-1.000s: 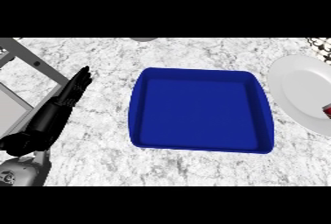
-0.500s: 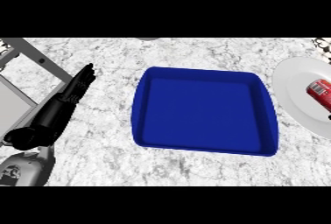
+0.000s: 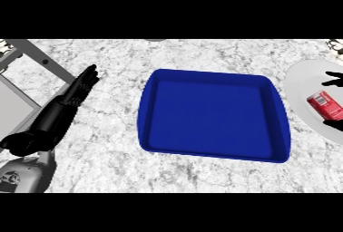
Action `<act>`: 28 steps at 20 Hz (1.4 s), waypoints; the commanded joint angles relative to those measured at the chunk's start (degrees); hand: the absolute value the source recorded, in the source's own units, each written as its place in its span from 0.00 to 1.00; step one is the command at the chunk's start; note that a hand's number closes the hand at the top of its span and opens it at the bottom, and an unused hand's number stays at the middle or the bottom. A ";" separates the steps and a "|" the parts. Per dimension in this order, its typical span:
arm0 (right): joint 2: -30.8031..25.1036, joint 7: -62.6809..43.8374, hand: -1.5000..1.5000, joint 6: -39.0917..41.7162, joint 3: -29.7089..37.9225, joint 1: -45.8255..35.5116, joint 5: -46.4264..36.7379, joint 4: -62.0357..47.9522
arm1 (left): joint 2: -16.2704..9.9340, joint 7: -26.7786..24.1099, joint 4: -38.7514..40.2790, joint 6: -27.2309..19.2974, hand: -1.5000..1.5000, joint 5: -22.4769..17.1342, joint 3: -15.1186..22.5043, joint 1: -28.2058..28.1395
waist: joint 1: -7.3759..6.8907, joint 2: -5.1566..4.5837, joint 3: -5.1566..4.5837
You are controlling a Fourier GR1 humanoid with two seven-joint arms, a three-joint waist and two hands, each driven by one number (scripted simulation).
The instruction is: Pick the can from the tray and place it in the plate
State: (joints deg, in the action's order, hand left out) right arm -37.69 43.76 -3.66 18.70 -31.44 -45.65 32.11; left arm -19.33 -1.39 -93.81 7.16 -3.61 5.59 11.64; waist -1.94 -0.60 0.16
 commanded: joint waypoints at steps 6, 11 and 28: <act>-4.52 15.69 0.00 4.95 6.01 -7.31 6.41 -12.54 | -0.62 0.34 -0.64 1.83 0.50 -0.39 -1.80 -0.72 | -0.03 -0.10 0.06; -4.51 17.43 0.00 20.35 7.90 -9.08 11.81 -13.93 | 0.77 -0.56 1.64 0.47 0.50 1.46 -1.47 0.93 | 1.15 0.24 -0.05; -17.35 9.54 0.00 51.26 13.46 -9.02 24.80 -20.98 | 1.81 -0.75 0.65 0.24 0.50 2.06 -0.81 -0.30 | 0.66 -0.31 0.40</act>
State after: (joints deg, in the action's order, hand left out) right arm -53.13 45.48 32.58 31.33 -41.02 -22.63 12.23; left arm -18.04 -2.19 -92.76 7.74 -2.16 4.17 11.09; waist -0.56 -0.54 0.39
